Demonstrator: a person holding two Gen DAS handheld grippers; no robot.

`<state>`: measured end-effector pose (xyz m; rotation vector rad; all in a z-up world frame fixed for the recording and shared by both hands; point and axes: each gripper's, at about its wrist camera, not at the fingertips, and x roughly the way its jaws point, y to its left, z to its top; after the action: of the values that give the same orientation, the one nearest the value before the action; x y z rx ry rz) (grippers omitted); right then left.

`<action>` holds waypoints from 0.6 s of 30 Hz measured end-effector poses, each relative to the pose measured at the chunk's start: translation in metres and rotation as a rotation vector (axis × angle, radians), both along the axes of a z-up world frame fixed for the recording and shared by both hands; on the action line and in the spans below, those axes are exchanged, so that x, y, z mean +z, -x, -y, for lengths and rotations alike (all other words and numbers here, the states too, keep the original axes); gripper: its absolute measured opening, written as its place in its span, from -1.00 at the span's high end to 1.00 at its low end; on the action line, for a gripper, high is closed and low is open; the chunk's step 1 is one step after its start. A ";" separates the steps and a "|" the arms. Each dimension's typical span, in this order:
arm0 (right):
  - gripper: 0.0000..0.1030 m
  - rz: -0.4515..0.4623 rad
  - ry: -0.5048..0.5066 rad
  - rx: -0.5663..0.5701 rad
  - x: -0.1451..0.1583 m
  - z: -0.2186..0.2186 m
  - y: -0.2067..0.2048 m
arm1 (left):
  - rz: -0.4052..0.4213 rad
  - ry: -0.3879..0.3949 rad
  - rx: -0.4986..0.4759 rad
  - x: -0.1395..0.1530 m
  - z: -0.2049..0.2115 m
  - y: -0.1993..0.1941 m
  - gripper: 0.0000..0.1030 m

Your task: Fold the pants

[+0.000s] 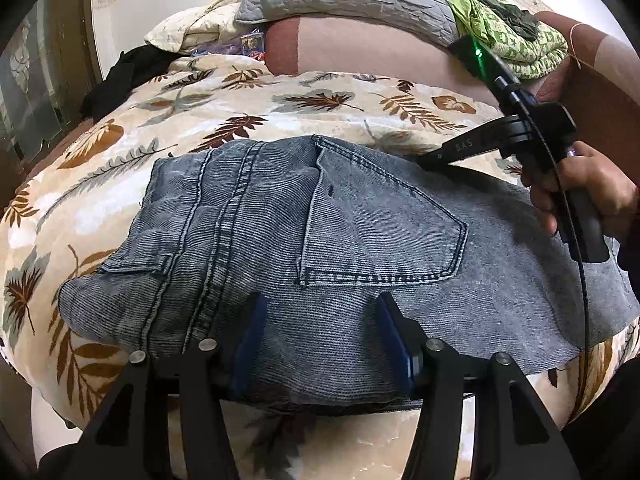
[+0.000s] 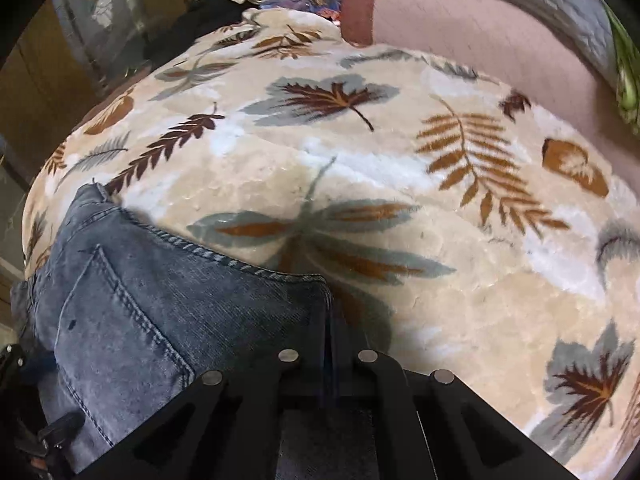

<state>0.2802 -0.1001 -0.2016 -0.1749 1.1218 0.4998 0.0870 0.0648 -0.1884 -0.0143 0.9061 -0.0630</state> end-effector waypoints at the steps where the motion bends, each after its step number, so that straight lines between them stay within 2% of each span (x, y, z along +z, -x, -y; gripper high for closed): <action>1: 0.97 -0.014 -0.025 -0.013 -0.002 0.003 -0.002 | -0.007 -0.014 -0.004 -0.002 0.002 -0.001 -0.12; 4: 0.96 -0.031 -0.086 -0.045 0.003 0.013 -0.003 | -0.006 -0.060 -0.016 -0.005 0.007 -0.001 -0.12; 7: 0.94 -0.052 -0.245 -0.108 0.021 0.038 0.003 | -0.007 -0.048 -0.017 -0.005 0.005 0.000 -0.13; 8: 0.94 -0.042 -0.266 -0.125 0.027 0.045 0.007 | -0.007 -0.038 -0.013 -0.004 0.003 0.000 -0.13; 11: 0.94 -0.030 -0.293 -0.138 0.043 0.064 0.024 | 0.010 -0.021 -0.011 0.001 0.003 0.002 -0.13; 15: 0.94 -0.044 -0.275 -0.129 0.050 0.083 0.045 | 0.036 0.019 -0.037 0.007 0.005 0.007 -0.13; 18: 0.94 -0.098 -0.323 -0.127 0.046 0.091 0.056 | 0.053 0.004 -0.060 0.009 0.012 0.009 -0.13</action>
<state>0.2239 -0.1908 -0.1555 0.2021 1.1233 0.5731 0.0776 0.0529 -0.1792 0.0107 0.8536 -0.1205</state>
